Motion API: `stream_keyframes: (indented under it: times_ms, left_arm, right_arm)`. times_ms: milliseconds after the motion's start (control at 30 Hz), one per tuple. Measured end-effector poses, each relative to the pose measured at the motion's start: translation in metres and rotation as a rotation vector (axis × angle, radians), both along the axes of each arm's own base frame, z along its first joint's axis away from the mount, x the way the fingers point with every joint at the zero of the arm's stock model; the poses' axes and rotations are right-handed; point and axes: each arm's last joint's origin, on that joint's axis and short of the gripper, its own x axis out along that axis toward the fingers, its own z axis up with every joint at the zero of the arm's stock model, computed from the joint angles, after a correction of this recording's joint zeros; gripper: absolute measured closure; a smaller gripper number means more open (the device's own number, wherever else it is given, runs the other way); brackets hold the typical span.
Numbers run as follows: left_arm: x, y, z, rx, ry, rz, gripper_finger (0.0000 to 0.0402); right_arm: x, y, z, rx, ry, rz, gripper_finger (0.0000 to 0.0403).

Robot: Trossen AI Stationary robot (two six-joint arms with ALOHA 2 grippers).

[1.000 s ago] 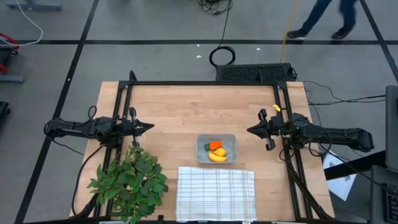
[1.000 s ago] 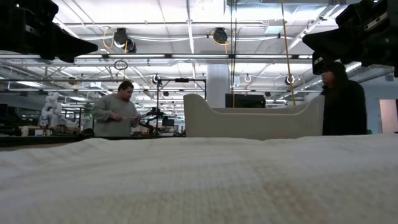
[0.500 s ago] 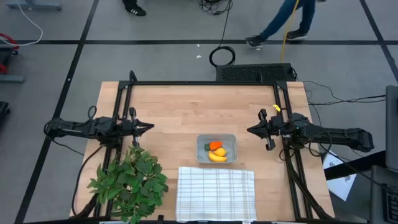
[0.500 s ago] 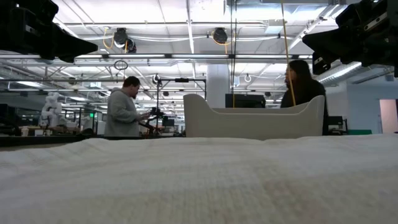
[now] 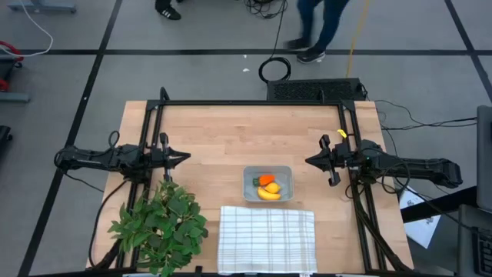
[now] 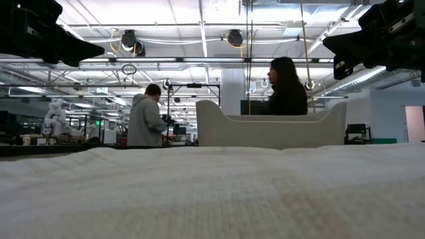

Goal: Pick and placing Produce into tupperware
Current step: Return to Home Position

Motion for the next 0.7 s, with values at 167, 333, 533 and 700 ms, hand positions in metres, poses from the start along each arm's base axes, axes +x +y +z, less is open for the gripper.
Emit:
stream_keyframes:
  times_ms: [167, 333, 533, 700]
  left_arm:
    - [0.0000, 0.0000, 0.0000, 0.000, 0.000, 0.000, 0.0375]
    - [0.0000, 0.0000, 0.0000, 0.000, 0.000, 0.000, 0.0387]
    - [0.0000, 0.0000, 0.0000, 0.000, 0.000, 0.000, 0.0399]
    - [0.0000, 0.0000, 0.0000, 0.000, 0.000, 0.000, 0.0384]
  right_arm:
    - [0.0000, 0.0000, 0.0000, 0.000, 0.000, 0.000, 0.0403]
    - [0.0000, 0.0000, 0.0000, 0.000, 0.000, 0.000, 0.0403]
    - [0.0000, 0.0000, 0.0000, 0.000, 0.000, 0.000, 0.0403]
    - [0.0000, 0.0000, 0.0000, 0.000, 0.000, 0.000, 0.0403]
